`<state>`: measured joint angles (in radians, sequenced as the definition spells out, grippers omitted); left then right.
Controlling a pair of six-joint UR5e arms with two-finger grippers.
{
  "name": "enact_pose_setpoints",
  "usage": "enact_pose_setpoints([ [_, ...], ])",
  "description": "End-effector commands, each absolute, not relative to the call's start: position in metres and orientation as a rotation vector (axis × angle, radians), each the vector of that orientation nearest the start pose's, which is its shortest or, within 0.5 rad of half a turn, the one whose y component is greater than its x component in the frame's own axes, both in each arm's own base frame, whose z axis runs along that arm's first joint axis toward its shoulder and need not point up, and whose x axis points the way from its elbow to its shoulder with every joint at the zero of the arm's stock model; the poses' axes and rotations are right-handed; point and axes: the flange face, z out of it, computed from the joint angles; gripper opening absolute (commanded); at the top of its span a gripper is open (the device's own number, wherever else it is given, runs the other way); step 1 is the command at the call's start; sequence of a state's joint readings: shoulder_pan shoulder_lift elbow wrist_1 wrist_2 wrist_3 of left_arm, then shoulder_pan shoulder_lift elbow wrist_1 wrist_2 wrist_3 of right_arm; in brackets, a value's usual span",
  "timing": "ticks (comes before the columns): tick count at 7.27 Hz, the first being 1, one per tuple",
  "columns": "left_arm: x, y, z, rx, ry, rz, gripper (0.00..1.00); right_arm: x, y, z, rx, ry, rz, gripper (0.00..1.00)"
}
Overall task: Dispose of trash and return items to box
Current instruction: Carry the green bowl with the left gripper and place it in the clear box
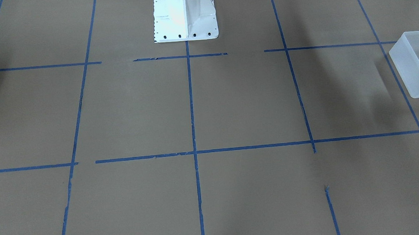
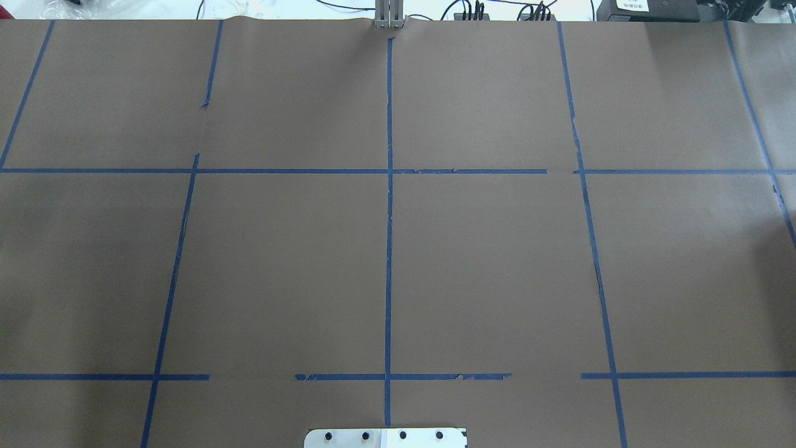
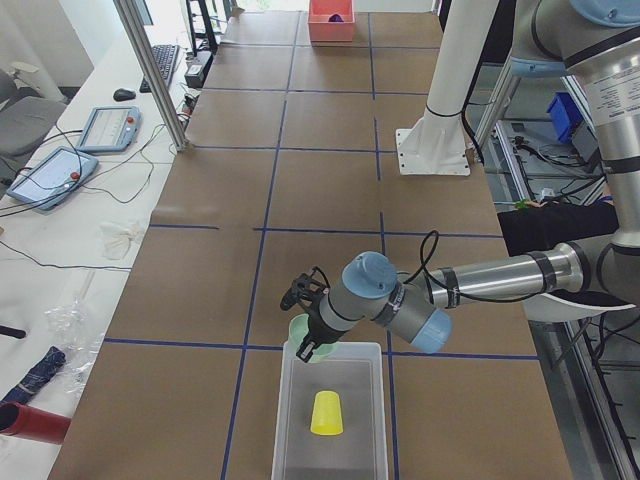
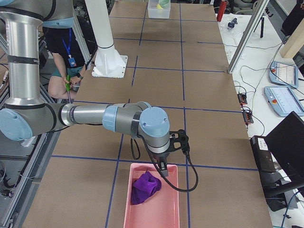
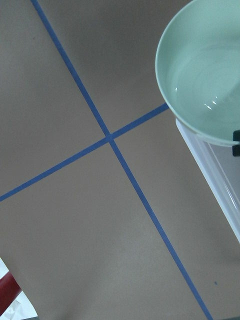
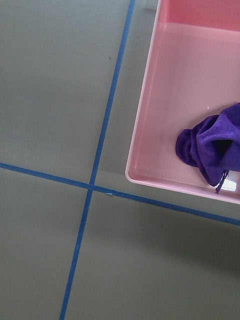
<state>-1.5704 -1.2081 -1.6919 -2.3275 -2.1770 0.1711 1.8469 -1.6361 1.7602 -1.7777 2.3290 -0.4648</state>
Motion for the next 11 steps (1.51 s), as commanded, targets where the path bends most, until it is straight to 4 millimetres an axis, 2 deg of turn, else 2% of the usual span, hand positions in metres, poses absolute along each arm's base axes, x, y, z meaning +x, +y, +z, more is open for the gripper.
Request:
enact_pose_setpoints([
  [1,-0.092,-0.346,0.724,0.510,0.540,0.307,0.00,0.186,-0.420,0.619,0.204,-0.736,-0.149,1.00],
  [2,-0.092,-0.343,0.743,0.501,0.543,0.294,0.00,0.186,-0.420,0.619,0.204,-0.734,-0.149,1.00],
  [3,-0.093,-0.345,0.751,0.516,0.526,0.273,0.00,0.186,-0.420,0.618,0.205,-0.734,-0.150,1.00],
  [5,-0.089,-0.344,0.756,0.538,0.532,0.231,0.00,0.186,-0.420,0.619,0.204,-0.734,-0.149,1.00],
  [7,-0.065,-0.353,0.750,0.531,0.566,0.262,0.02,0.186,-0.420,0.619,0.202,-0.735,-0.149,1.00],
  [8,-0.054,-0.354,0.746,0.550,0.584,0.267,0.24,0.186,-0.420,0.619,0.202,-0.735,-0.147,1.00],
  [9,-0.041,-0.356,0.745,0.549,0.595,0.297,0.56,0.186,-0.420,0.619,0.202,-0.735,-0.147,1.00],
  [10,-0.039,-0.357,0.743,0.556,0.594,0.314,0.72,0.186,-0.420,0.619,0.202,-0.735,-0.147,1.00],
  [11,-0.039,-0.356,0.740,0.583,0.593,0.322,1.00,0.186,-0.420,0.619,0.202,-0.735,-0.147,1.00],
])
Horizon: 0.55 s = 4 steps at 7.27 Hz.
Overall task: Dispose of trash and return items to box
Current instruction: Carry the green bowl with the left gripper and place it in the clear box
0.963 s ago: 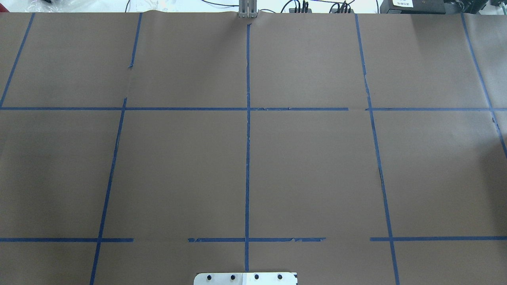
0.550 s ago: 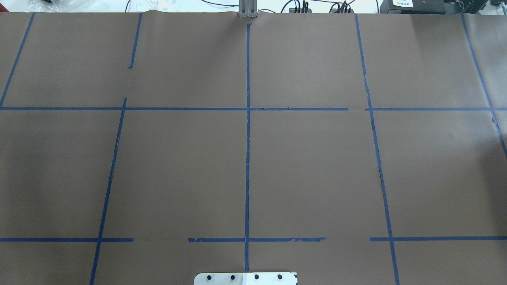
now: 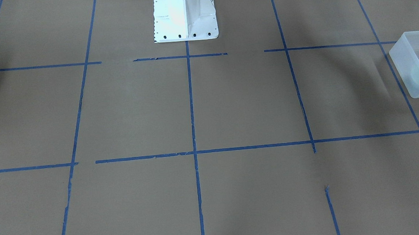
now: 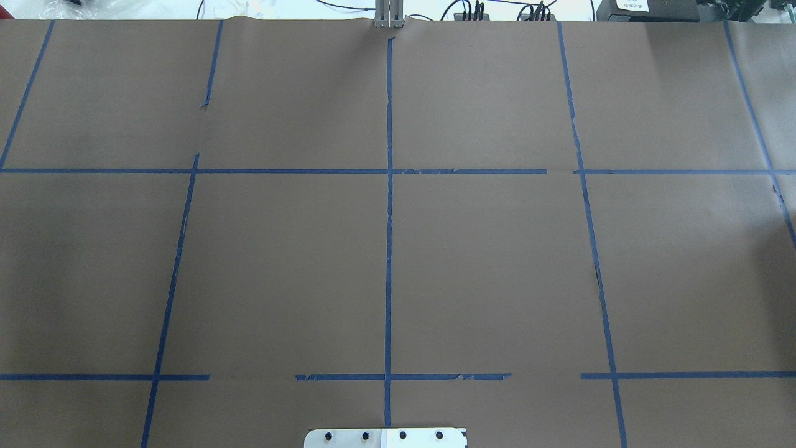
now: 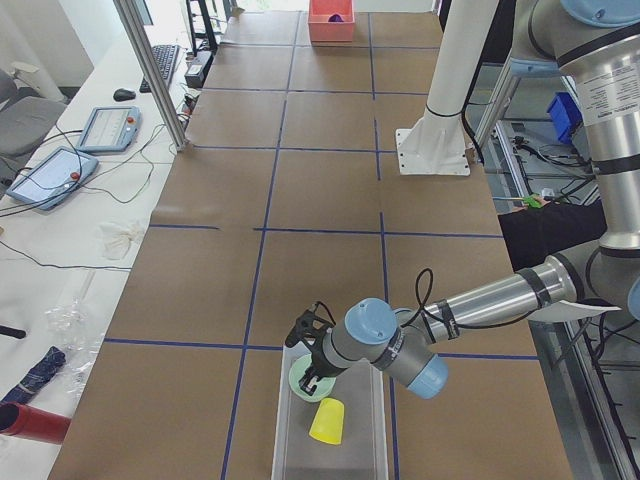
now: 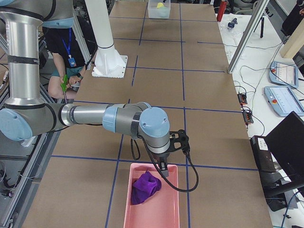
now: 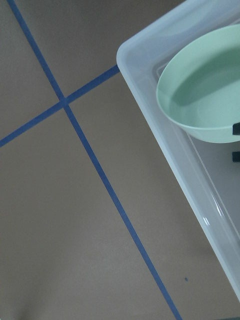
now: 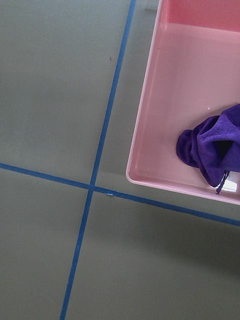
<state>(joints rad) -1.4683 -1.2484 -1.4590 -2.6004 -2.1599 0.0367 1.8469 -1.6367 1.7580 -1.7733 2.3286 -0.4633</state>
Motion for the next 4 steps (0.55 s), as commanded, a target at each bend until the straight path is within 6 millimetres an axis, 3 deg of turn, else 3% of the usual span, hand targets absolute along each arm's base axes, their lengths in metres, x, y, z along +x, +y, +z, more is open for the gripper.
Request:
enact_pose_setpoints([
  [1,-0.038,-0.361,0.731,0.594,0.597,0.319,1.00,0.184,-0.422,0.619,0.195,-0.735,-0.140,1.00],
  [2,-0.037,-0.380,0.706,0.601,0.597,0.315,1.00,0.175,-0.428,0.614,0.175,-0.739,-0.108,1.00],
  [4,-0.036,-0.414,0.597,0.483,0.600,0.271,1.00,0.154,-0.438,0.590,0.160,-0.741,-0.065,1.00],
])
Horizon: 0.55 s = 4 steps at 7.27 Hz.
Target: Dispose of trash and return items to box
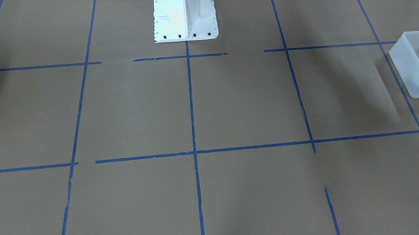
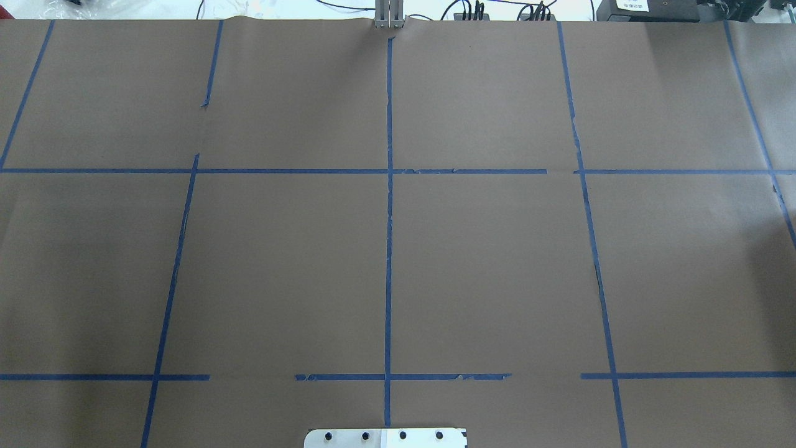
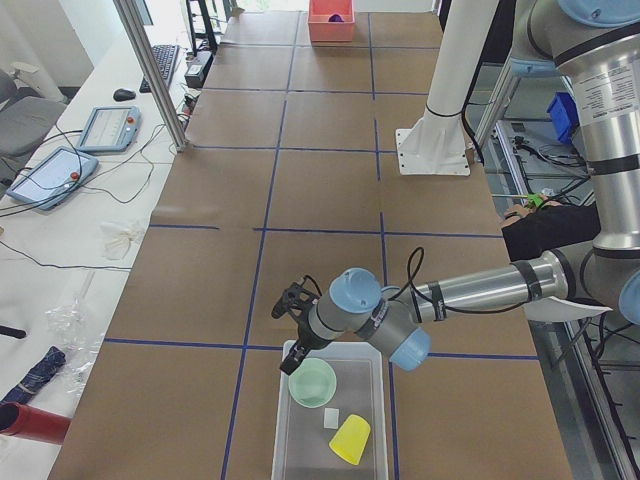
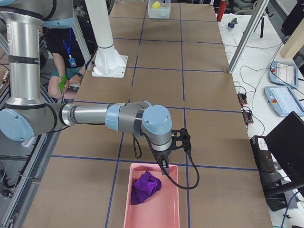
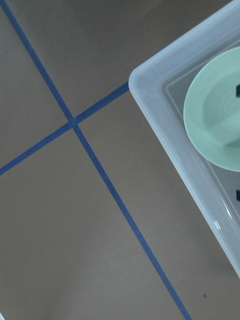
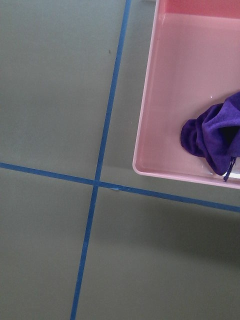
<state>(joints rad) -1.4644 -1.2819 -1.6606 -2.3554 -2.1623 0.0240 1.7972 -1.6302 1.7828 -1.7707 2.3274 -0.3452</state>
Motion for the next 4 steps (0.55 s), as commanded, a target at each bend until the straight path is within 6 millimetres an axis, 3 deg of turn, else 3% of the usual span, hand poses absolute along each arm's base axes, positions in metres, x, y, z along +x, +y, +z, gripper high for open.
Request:
enact_pose_setpoints([
  [1,-0.036,-0.427,0.561,0.430,0.632,0.254,1.00,0.148,-0.440,0.581,0.155,-0.743,-0.034,1.00],
  [2,-0.038,-0.437,0.555,0.396,0.696,0.252,1.00,0.139,-0.442,0.577,0.149,-0.742,-0.056,1.00],
  [3,-0.036,-0.435,0.593,0.291,0.733,0.212,1.00,0.114,-0.448,0.581,0.116,-0.725,-0.110,1.00],
  [4,-0.035,-0.432,0.642,0.158,0.749,0.170,1.00,0.105,-0.443,0.592,0.083,-0.719,-0.120,1.00],
])
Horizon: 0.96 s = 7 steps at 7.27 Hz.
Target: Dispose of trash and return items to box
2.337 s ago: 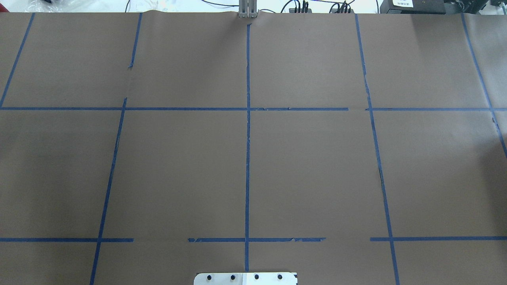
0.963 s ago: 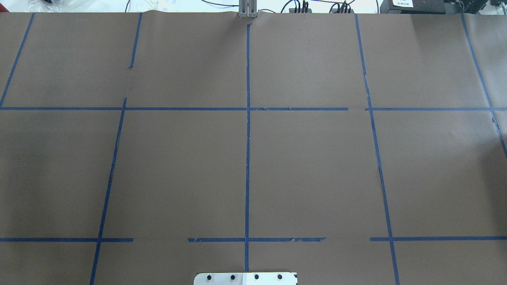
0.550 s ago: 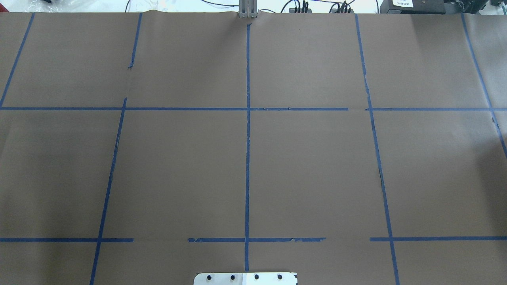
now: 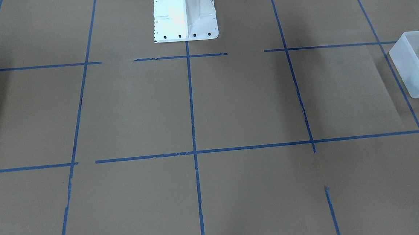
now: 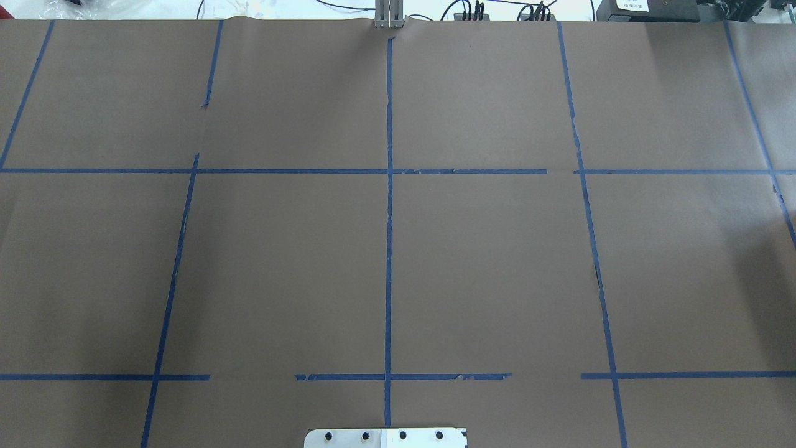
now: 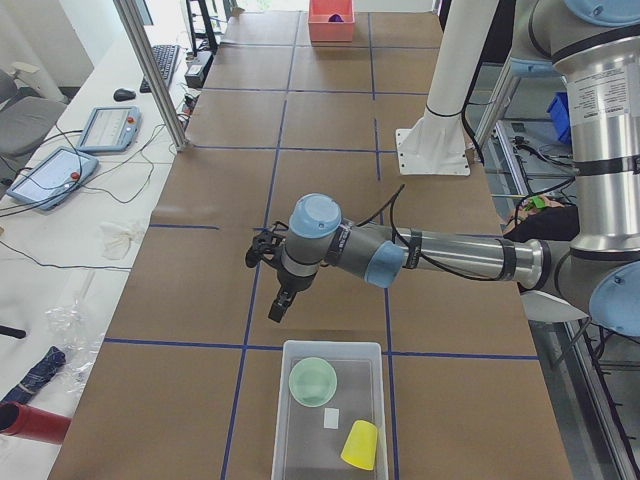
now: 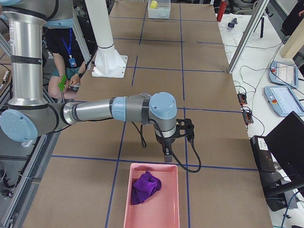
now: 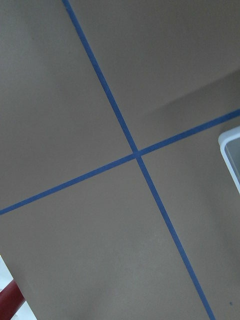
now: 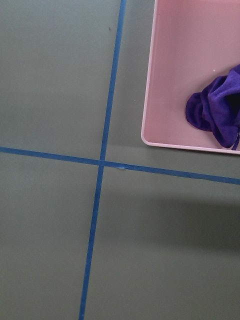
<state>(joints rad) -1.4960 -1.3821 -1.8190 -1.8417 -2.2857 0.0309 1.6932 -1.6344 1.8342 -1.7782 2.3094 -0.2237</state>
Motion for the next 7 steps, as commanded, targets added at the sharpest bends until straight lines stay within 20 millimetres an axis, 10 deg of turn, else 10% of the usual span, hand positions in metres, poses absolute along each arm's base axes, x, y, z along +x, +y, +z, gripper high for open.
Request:
enact_pose_setpoints([
  [1,-0.033,-0.420,0.649,0.119,0.799,0.157,1.00,0.102,-0.438,0.601,0.054,-0.729,-0.115,1.00],
  [7,-0.047,-0.422,0.637,0.071,0.793,0.099,1.00,0.096,-0.431,0.614,0.023,-0.754,-0.124,1.00],
])
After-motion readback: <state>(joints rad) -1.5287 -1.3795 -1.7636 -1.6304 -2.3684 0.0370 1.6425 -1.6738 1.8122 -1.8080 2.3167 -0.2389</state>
